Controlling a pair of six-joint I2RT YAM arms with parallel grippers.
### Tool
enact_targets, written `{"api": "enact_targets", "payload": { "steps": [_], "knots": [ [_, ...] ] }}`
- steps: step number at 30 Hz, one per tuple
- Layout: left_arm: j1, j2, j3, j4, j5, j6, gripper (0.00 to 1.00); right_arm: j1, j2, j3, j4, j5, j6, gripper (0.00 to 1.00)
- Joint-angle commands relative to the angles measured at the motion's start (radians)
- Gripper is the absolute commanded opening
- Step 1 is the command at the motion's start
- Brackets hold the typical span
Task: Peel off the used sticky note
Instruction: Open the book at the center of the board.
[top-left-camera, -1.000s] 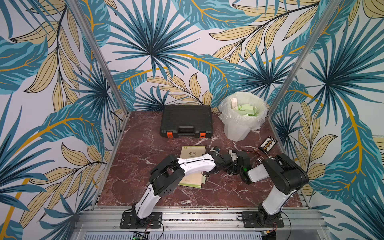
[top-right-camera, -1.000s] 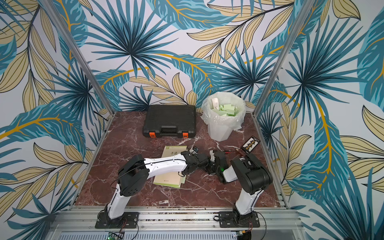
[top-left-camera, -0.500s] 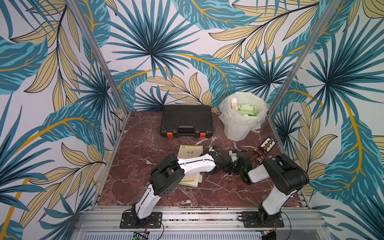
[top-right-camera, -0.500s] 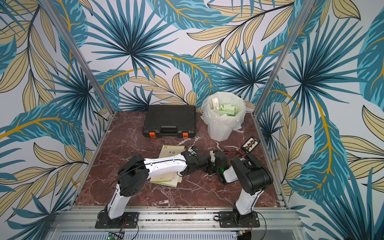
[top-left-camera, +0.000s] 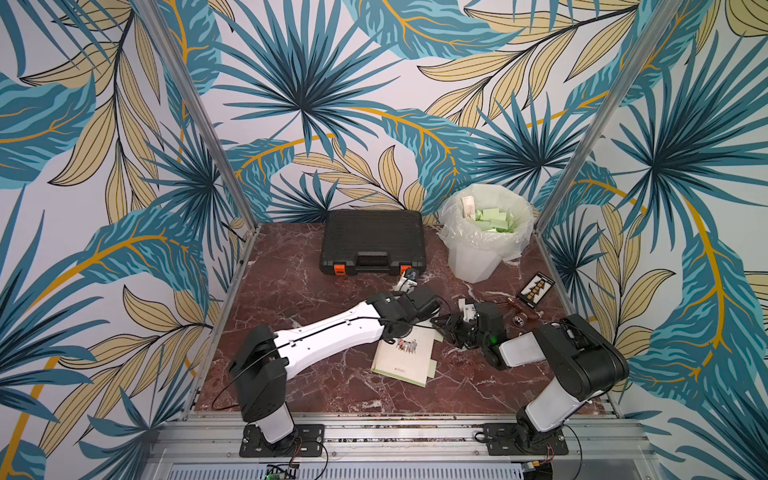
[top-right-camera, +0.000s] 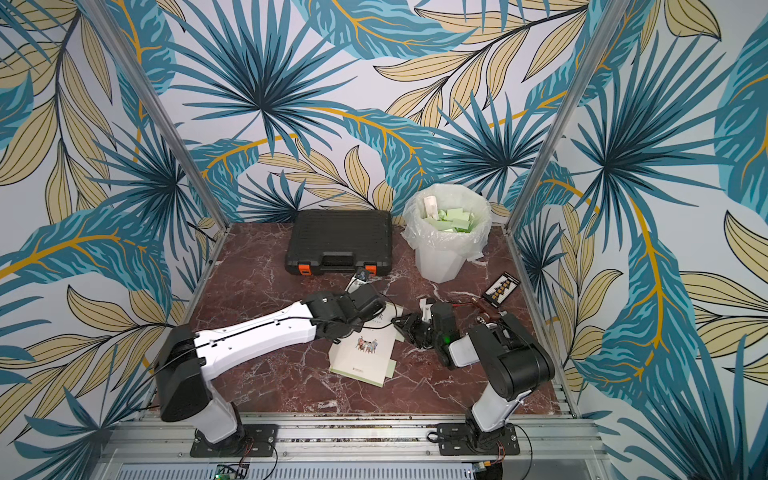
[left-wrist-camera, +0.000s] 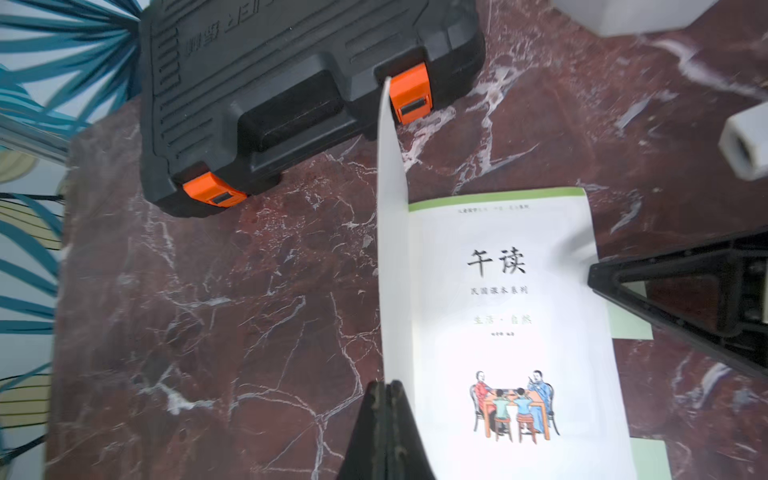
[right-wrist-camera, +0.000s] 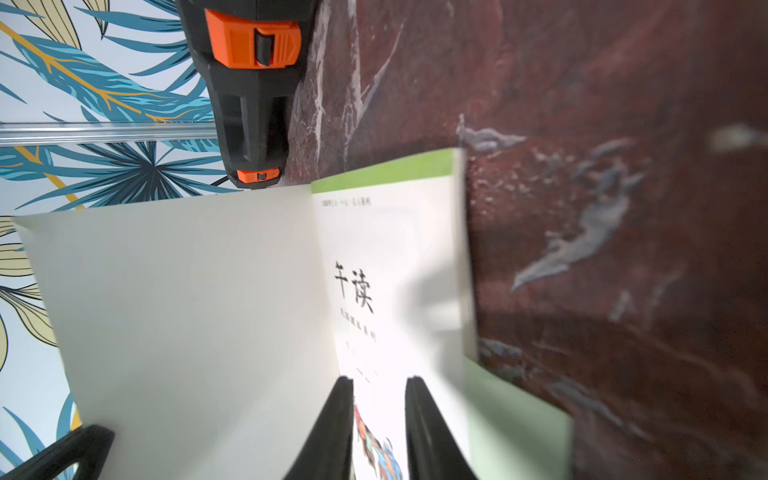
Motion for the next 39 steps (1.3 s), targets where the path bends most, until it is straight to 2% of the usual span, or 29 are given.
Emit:
{"api": "enact_targets", "payload": {
  "steps": [1,7,12,17,21,31,39],
  "knots": [
    [0.078,-0.105,-0.133,0.162,0.131,-0.02,0.0,-0.003,-0.043,0.011,-0.057,-0.016,-0.034,0.26],
    [0.189,-0.157,-0.281,0.218,0.202,-0.041,0.0,-0.003,-0.105,0.014,-0.113,-0.01,-0.056,0.26],
    [0.227,-0.107,-0.349,0.277,0.216,-0.068,0.0,-0.003,-0.16,0.008,-0.157,-0.007,-0.067,0.26],
    [0.261,-0.032,-0.41,0.31,0.179,-0.108,0.0,-0.004,-0.218,0.006,-0.255,0.018,-0.115,0.26],
    [0.277,0.019,-0.433,0.307,0.139,-0.127,0.0,-0.004,-0.23,0.01,-0.288,0.035,-0.134,0.26],
    [0.283,0.113,-0.435,0.341,0.137,-0.091,0.0,-0.027,-0.255,0.007,-0.371,0.117,-0.169,0.25],
    [0.283,0.197,-0.433,0.367,0.142,-0.1,0.0,-0.074,-0.307,0.004,-0.434,0.124,-0.2,0.25]
  ]
}}
